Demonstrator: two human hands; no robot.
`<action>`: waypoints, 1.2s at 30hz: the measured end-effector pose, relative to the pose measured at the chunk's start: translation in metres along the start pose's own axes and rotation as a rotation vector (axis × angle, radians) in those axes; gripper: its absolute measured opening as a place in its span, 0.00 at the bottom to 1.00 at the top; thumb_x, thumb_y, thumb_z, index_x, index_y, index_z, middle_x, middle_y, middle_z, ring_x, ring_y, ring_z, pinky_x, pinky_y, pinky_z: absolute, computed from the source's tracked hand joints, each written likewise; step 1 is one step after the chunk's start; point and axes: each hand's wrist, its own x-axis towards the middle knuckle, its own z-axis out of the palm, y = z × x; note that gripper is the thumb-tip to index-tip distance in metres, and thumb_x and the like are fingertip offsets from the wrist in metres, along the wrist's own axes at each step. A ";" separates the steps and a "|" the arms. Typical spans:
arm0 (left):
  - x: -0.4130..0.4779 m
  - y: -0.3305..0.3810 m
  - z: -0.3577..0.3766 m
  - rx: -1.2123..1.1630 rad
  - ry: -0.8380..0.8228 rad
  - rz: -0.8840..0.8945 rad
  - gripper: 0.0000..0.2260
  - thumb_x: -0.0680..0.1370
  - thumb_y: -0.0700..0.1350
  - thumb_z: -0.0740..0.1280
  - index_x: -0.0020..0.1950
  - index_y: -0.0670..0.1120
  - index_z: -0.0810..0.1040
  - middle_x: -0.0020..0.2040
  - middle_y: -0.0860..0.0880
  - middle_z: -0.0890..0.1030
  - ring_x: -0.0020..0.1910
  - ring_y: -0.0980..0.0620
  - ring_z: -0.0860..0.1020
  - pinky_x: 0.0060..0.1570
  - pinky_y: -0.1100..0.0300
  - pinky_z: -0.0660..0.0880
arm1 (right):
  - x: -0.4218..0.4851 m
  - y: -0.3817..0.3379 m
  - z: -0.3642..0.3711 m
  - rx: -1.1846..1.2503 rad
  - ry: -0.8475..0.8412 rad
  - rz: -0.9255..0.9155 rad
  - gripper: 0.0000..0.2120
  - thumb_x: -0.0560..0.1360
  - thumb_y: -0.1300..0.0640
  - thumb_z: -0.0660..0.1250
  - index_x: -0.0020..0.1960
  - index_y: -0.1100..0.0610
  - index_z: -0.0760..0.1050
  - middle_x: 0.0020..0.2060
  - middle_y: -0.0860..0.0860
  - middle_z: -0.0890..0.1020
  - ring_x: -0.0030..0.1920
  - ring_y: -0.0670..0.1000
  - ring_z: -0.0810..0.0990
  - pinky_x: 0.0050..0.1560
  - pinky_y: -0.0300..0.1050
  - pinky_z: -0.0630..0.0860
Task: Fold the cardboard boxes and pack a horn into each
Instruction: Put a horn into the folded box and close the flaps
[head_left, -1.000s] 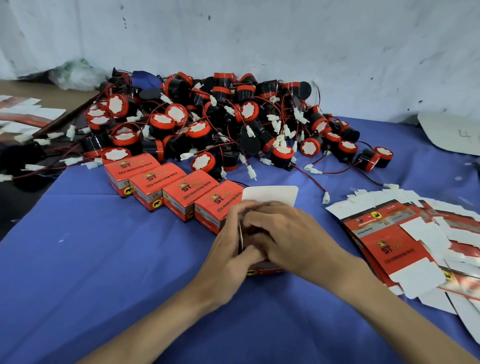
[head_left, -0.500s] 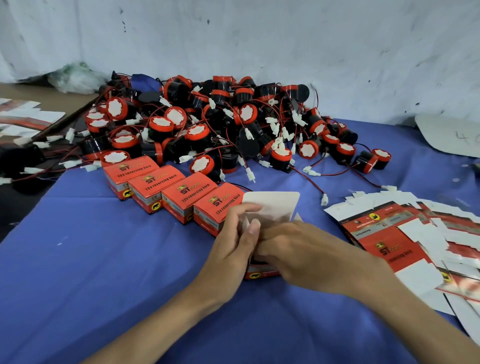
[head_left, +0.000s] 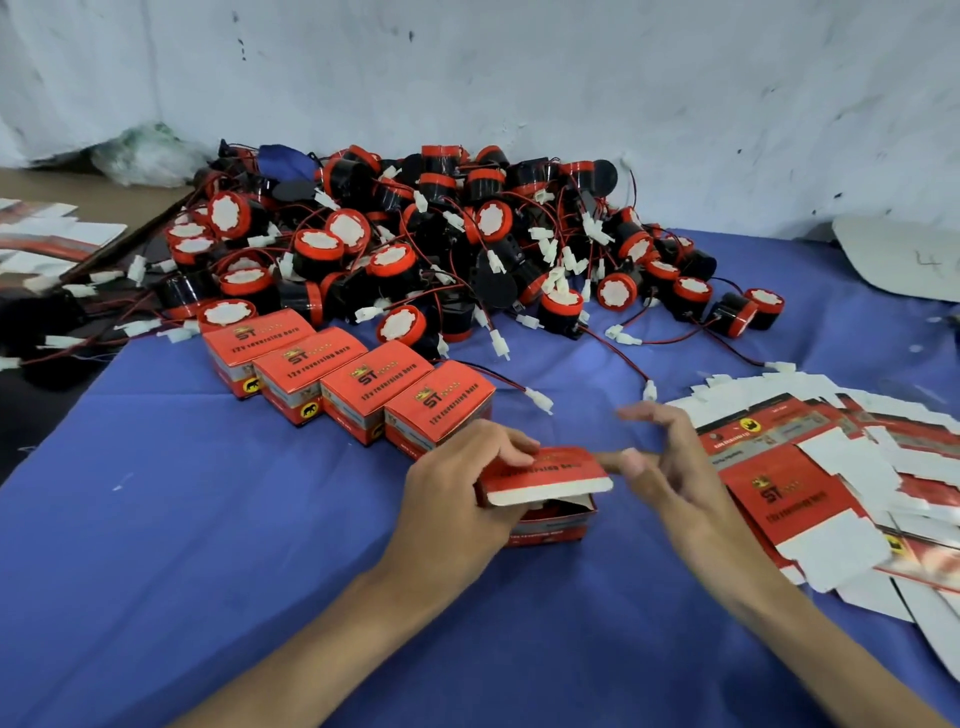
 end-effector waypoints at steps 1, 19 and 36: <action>-0.001 0.000 -0.003 0.011 -0.031 0.021 0.09 0.70 0.47 0.72 0.47 0.44 0.79 0.51 0.56 0.82 0.51 0.61 0.79 0.47 0.58 0.77 | 0.001 0.002 0.000 0.016 -0.014 -0.006 0.19 0.68 0.35 0.69 0.57 0.33 0.69 0.45 0.51 0.85 0.46 0.44 0.82 0.49 0.31 0.72; -0.001 -0.008 -0.024 0.314 -0.299 0.308 0.15 0.79 0.50 0.63 0.64 0.48 0.79 0.65 0.54 0.77 0.67 0.56 0.73 0.62 0.56 0.75 | -0.005 0.033 0.018 -0.755 0.232 -0.772 0.12 0.74 0.57 0.67 0.56 0.60 0.79 0.52 0.53 0.83 0.54 0.48 0.82 0.45 0.46 0.78; -0.001 0.000 -0.027 0.468 -0.378 0.428 0.18 0.76 0.53 0.67 0.62 0.46 0.80 0.64 0.52 0.79 0.60 0.47 0.77 0.58 0.57 0.75 | -0.005 0.017 -0.005 -1.066 0.096 -0.682 0.19 0.77 0.46 0.62 0.55 0.59 0.82 0.56 0.53 0.82 0.55 0.53 0.82 0.54 0.49 0.78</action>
